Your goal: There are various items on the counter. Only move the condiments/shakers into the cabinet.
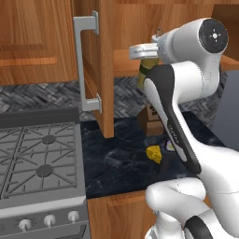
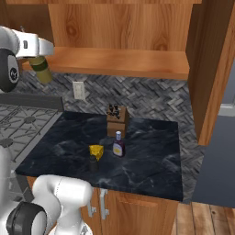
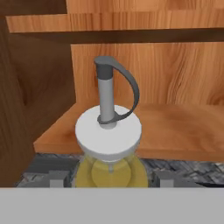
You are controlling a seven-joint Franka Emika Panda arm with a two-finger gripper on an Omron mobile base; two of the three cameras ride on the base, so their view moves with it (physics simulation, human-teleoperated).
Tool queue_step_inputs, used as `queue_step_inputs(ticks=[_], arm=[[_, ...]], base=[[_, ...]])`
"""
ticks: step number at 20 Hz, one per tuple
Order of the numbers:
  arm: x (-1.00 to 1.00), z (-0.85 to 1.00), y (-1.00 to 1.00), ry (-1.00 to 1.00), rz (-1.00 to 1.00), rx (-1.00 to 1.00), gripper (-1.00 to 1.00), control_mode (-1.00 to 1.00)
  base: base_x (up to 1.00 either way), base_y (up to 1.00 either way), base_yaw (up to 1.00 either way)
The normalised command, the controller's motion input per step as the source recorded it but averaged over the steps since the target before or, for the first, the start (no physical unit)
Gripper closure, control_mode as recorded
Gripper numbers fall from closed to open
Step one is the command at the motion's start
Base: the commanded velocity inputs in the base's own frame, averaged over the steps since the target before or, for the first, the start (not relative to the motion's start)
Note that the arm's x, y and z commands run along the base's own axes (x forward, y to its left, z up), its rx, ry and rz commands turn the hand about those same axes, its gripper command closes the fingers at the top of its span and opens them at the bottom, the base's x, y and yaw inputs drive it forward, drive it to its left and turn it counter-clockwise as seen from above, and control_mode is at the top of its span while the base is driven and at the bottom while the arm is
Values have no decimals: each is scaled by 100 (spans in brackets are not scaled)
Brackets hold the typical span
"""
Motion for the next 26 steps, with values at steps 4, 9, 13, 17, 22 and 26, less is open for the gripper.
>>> queue_step_inputs(ticks=[4,9,13,17,22,26], arm=[[0,5,0,-5,0,0,100,-100],[-12,29,0,-28,0,0,100,-100],[4,1,0,-5,0,0,100,-100],[25,0,0,0,0,0,100,-100],[32,0,0,1,0,0,100,-100],[27,0,0,0,0,0,100,-100]], base=[[0,0,0],[0,0,0],[0,0,0],[0,0,0],[0,0,0],[0,0,0]])
